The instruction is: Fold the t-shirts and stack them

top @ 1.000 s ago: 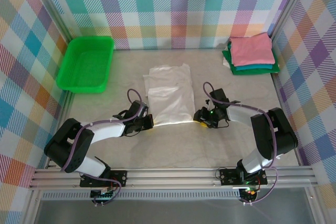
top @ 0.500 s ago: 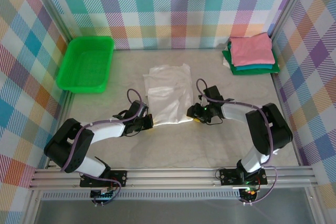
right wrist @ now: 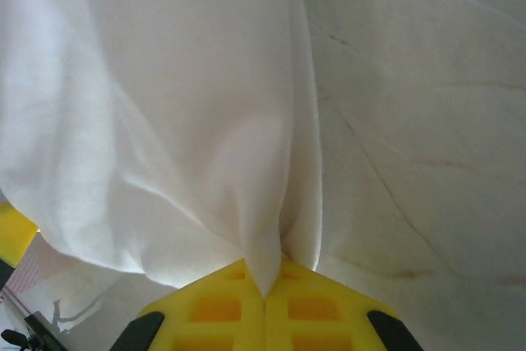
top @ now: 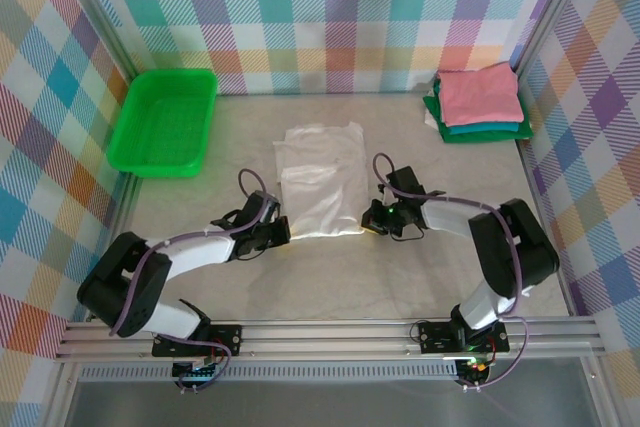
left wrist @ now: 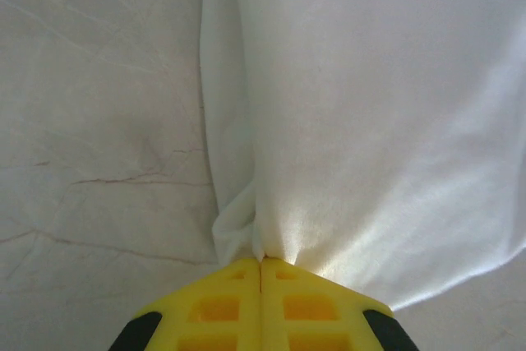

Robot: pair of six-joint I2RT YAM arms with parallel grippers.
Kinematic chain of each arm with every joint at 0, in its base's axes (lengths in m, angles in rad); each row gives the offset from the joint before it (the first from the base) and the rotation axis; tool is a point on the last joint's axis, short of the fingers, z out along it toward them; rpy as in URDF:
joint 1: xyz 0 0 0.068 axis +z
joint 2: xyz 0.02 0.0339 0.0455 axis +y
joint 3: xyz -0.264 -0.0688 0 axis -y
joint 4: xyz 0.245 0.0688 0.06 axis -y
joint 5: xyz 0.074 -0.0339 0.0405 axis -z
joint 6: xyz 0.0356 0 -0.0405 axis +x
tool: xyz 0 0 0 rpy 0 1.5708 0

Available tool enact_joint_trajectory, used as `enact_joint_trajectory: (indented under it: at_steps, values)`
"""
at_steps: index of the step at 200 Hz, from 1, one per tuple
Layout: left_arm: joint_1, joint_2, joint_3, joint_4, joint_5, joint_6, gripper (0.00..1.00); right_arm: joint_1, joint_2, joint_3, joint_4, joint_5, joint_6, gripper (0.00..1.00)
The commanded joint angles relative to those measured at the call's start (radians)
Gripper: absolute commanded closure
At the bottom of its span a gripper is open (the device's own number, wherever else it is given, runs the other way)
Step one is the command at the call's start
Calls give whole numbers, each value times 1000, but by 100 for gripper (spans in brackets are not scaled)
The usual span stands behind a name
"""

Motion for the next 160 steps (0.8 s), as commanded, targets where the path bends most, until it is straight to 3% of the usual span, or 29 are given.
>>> enact_joint_trajectory:
  at_steps: [1,54,85,105,126,160]
  values:
    - [-5,-90,-29,-105,29,-10,100,6,-123,-50,-61,-9,-24,100]
    - [-121,-383,-72,-436,60,-61,100,21,-461,-229,-207,-74,-2,100]
    - [-123,-567,28,-550,48,-62,100,20,-598,-133,-339,-29,27,100]
    - [-92,-534,155,-552,65,-28,100,15,-540,4,-392,2,25,100]
    - [27,-396,281,-537,152,-7,100,14,-416,159,-419,35,-8,100]
    - [178,-180,454,-576,92,55,100,-14,-157,402,-451,65,-81,100]
